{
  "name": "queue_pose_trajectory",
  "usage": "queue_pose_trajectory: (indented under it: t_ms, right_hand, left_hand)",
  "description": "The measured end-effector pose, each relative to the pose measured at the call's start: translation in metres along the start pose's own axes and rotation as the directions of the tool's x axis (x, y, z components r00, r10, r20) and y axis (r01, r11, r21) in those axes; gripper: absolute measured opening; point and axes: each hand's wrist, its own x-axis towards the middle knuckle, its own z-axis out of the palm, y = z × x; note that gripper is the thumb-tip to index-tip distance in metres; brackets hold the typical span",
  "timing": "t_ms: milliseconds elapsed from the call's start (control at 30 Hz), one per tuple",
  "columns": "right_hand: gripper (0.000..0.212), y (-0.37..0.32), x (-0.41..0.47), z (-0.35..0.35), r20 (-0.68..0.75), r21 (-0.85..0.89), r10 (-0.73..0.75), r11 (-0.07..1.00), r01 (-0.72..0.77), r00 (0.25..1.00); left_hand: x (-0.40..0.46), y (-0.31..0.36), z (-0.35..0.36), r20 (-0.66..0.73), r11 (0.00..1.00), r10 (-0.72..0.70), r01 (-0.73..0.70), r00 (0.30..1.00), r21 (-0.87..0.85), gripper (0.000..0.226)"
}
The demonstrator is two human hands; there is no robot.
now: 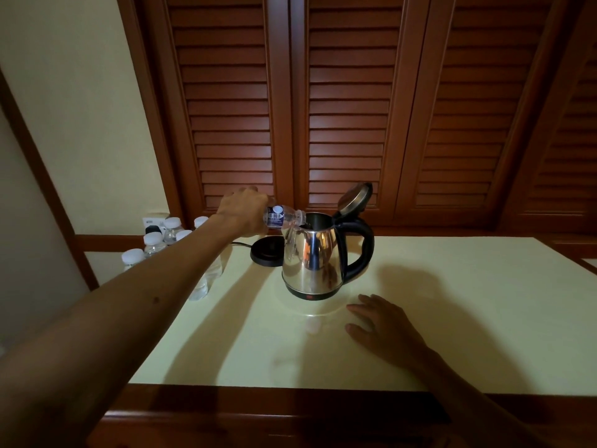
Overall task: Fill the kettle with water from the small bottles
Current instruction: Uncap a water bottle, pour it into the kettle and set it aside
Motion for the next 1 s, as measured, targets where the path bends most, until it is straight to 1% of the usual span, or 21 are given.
queue_pose_trajectory:
  t_ms: [200,400,600,733,1000]
  right_hand:
    - [0.061,0.001,0.001,0.001,-0.005,-0.001,-0.004,1.000,0.004,1.000]
    - [0.059,-0.001,-0.001,-0.001,0.000,0.022,0.008,1.000,-0.008,1.000]
    - [0.059,0.000,-0.001,0.000,-0.009,0.014,0.001,1.000,-0.001,1.000]
    - [0.059,0.001,-0.001,0.000,-0.001,0.022,0.002,1.000,-0.002,1.000]
    - [0.058,0.001,0.000,0.000,-0.003,0.026,0.002,1.000,-0.002,1.000]
  left_hand:
    - [-0.002,0.003,-0.009,0.028,0.999,0.019,-0.020,0.999,0.028,0.068]
    - [-0.003,0.004,-0.011,0.031,0.998,0.022,-0.023,0.999,0.052,0.066]
    - [-0.005,0.006,-0.016,-0.015,0.996,0.048,-0.047,0.999,0.081,0.059]
    - [-0.004,0.009,-0.018,-0.018,0.992,0.050,-0.047,0.999,0.118,0.064]
    - [-0.006,0.014,-0.022,-0.054,0.976,0.086,-0.073,0.995,0.205,0.061]
